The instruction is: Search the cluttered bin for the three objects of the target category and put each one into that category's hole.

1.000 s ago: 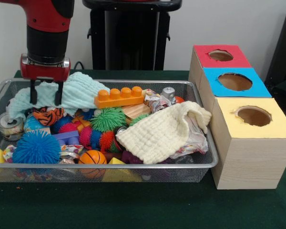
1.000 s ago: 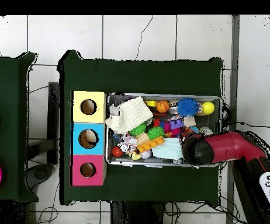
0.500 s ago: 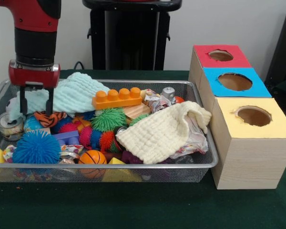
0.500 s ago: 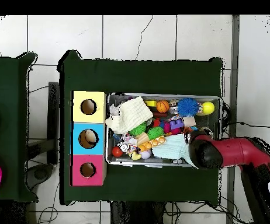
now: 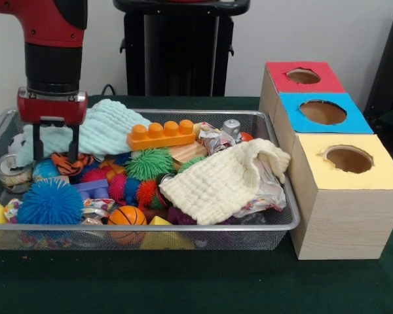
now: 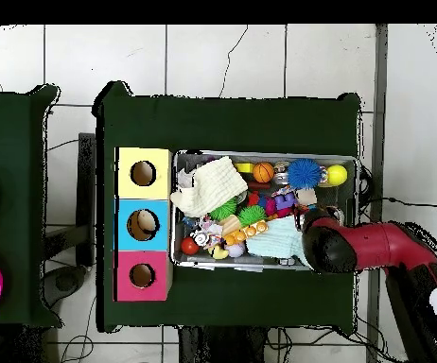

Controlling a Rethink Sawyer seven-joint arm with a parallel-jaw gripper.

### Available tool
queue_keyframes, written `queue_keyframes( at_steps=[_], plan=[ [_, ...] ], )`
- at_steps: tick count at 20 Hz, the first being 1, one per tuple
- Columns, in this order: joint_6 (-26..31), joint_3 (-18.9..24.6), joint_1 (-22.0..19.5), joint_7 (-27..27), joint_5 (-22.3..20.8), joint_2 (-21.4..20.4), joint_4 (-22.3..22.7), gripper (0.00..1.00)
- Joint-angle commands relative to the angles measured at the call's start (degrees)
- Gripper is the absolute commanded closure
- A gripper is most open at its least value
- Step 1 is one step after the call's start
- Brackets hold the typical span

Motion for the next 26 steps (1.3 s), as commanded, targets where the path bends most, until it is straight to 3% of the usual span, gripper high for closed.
queue_keyframes(
  at_steps=[1,12,17,26],
  plan=[
    [-0.17,4.63,-0.58,-4.19,2.41,3.24,2.24,0.00],
    [-1.28,2.24,-1.38,-4.34,0.05,7.78,1.79,0.00],
    [-0.36,-0.50,0.08,-3.70,-1.73,8.94,0.84,0.00],
    [-3.71,-0.18,-0.26,-4.40,-3.62,10.48,0.25,0.00]
  ],
)
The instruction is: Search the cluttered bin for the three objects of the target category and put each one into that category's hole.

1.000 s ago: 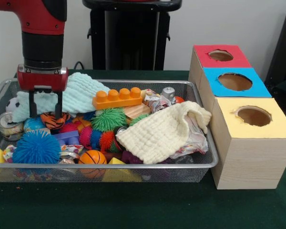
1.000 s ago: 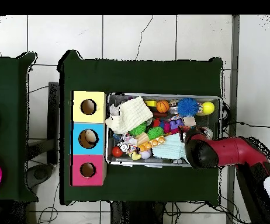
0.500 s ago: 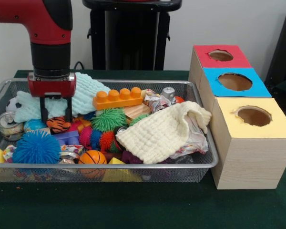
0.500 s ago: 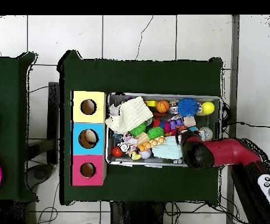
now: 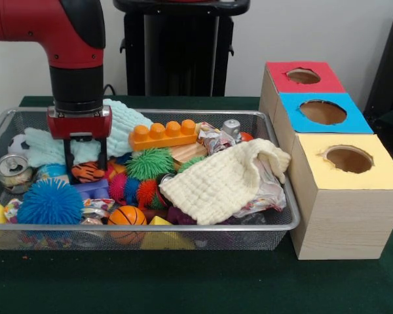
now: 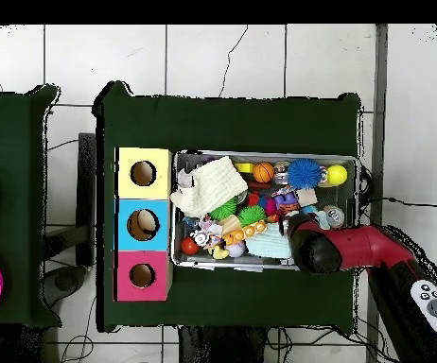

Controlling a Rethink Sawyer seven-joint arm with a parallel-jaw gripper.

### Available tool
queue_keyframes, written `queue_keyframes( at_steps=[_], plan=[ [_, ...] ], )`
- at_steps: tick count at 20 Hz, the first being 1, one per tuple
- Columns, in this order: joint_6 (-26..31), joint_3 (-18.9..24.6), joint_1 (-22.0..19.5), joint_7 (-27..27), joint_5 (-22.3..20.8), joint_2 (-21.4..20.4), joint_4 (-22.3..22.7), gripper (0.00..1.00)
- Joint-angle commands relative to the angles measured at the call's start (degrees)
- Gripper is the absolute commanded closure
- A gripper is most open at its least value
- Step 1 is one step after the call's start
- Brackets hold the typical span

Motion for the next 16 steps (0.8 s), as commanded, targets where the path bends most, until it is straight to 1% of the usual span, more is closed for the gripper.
queue_keyframes(
  at_steps=[1,4,6,7,9,12,16],
  plan=[
    [-2.44,-0.37,-0.16,-4.57,-4.44,5.00,-0.31,0.00],
    [-3.79,0.55,-1.23,-4.84,-4.16,5.75,0.08,0.00],
    [-5.58,2.79,-3.34,-5.98,-3.91,6.88,0.86,0.00],
    [-6.63,4.57,-4.95,-6.92,-3.85,7.74,1.39,0.00],
    [-7.32,6.96,-7.09,-8.60,-3.93,8.56,1.84,0.00],
    [-6.84,6.84,-7.46,-9.01,-4.39,8.34,1.65,0.00],
    [-6.01,8.51,-10.02,-11.02,-4.54,9.28,1.03,0.00]
  ],
)
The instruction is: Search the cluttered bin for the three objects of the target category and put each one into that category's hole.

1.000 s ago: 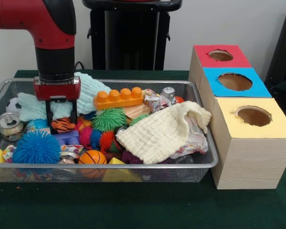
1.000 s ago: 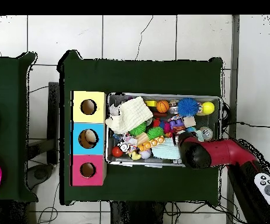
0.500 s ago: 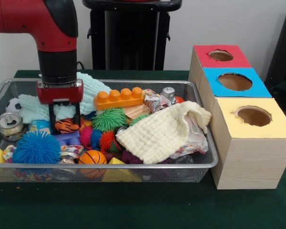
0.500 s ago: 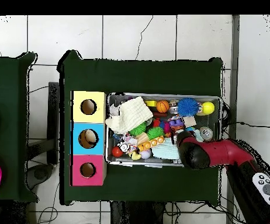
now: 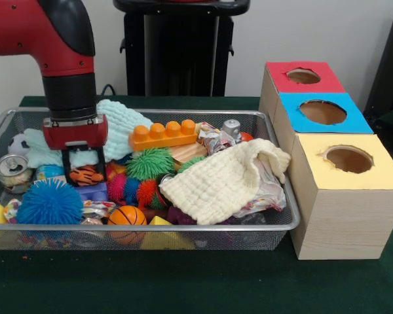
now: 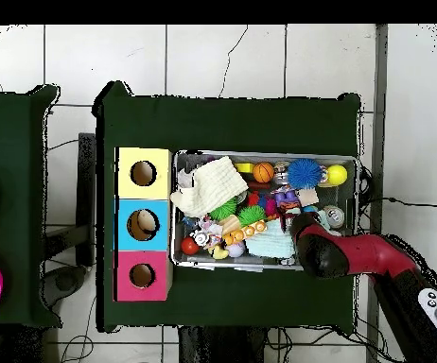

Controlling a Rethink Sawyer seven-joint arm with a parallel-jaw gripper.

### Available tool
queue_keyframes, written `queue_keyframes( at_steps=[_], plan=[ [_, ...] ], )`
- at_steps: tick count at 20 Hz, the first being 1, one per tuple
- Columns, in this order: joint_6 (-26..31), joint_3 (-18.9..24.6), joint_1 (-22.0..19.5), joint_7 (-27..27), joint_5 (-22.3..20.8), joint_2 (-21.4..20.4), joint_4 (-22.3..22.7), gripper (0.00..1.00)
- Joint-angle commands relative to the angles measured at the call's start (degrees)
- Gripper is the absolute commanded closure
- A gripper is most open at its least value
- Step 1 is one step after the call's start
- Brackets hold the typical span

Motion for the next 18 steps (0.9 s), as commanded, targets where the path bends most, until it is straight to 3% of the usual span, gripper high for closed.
queue_keyframes(
  at_steps=[1,2,12,18],
  plan=[
    [1.35,5.00,-4.05,-11.59,-4.47,4.62,0.51,0.00],
    [1.86,5.26,-4.41,-11.57,-4.71,4.59,0.41,1.00],
    [7.55,9.14,-10.61,-18.75,-2.61,6.17,-2.07,1.00],
    [15.59,17.17,-14.79,-23.27,4.70,0.44,-1.15,1.00]
  ],
)
